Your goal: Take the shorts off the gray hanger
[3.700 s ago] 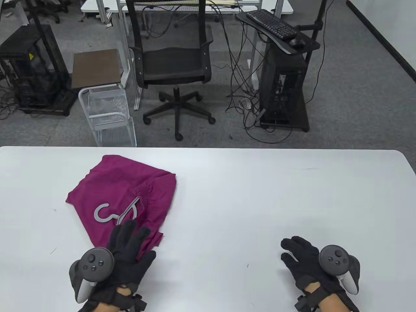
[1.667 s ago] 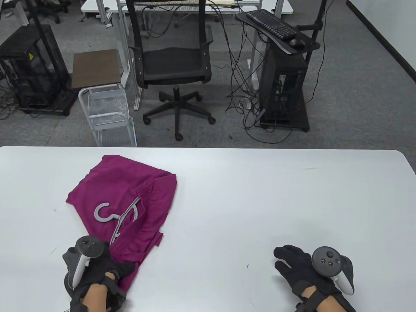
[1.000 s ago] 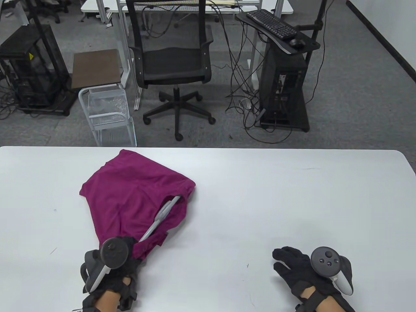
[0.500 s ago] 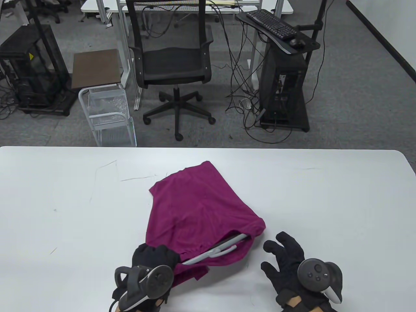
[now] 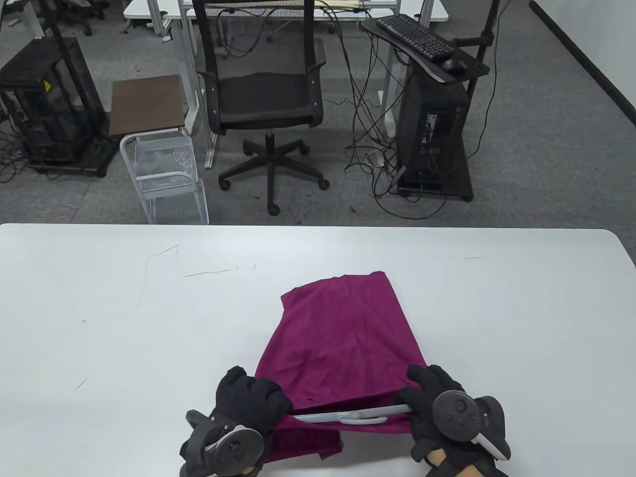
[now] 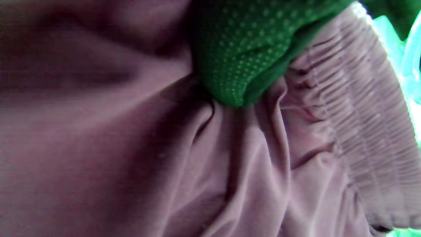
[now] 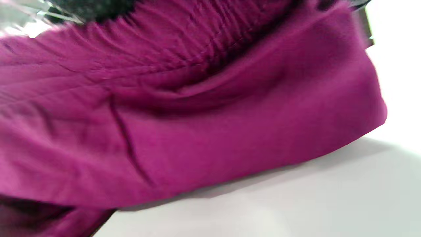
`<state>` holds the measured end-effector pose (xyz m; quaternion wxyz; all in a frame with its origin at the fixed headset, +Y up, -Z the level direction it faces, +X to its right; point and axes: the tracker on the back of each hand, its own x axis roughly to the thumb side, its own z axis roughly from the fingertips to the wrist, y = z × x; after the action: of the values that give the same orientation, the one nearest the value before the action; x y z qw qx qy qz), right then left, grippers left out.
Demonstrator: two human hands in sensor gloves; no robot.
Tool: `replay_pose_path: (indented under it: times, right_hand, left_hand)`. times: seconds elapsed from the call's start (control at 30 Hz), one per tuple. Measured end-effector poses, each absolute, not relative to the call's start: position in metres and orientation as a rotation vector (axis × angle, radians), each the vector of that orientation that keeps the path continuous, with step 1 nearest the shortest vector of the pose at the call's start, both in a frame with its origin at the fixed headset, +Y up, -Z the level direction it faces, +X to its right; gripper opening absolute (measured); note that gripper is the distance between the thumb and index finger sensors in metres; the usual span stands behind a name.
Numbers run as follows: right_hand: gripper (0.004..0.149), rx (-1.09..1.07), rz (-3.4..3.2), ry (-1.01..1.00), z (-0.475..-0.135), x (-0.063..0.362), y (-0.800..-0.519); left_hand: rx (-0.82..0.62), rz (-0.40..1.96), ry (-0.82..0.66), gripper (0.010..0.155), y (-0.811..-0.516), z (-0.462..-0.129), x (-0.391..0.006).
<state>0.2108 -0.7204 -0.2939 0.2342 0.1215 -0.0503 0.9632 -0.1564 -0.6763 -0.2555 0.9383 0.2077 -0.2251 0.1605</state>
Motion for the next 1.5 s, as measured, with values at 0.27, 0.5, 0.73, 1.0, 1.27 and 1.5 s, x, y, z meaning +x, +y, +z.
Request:
replay_pose_path:
  times: [0.27,0.5,0.73,1.0,1.27,1.5]
  right_hand:
    - [0.041,0.234,2.337,-0.216,-0.308,0.255,-0.721]
    - [0.042,0.173,1.391,0.036,-0.313,0.259,-0.766]
    - [0.059,0.179,1.054,0.144,-0.314,0.237,-0.782]
    - [0.065,0.276,0.820,0.221,-0.315,0.223,-0.785]
    - [0.055,0.349,0.849,0.322,-0.313,0.210,-0.785]
    - [0.077,0.260,1.407,0.313,-0.311,0.216,-0.783]
  left_hand:
    - [0.423,0.528,-0.380,0.027,-0.670,-0.263,-0.192]
    - [0.286,0.620,-0.368,0.027,-0.693,-0.280,-0.198]
    - [0.279,0.653,-0.312,0.027,-0.697,-0.287,-0.208]
    - [0.224,0.731,-0.283,0.027,-0.704,-0.296,-0.217]
    - [0.120,0.863,-0.319,0.027,-0.717,-0.302,-0.210]
    - [0.073,0.840,-0.308,0.027,-0.722,-0.304,-0.214]
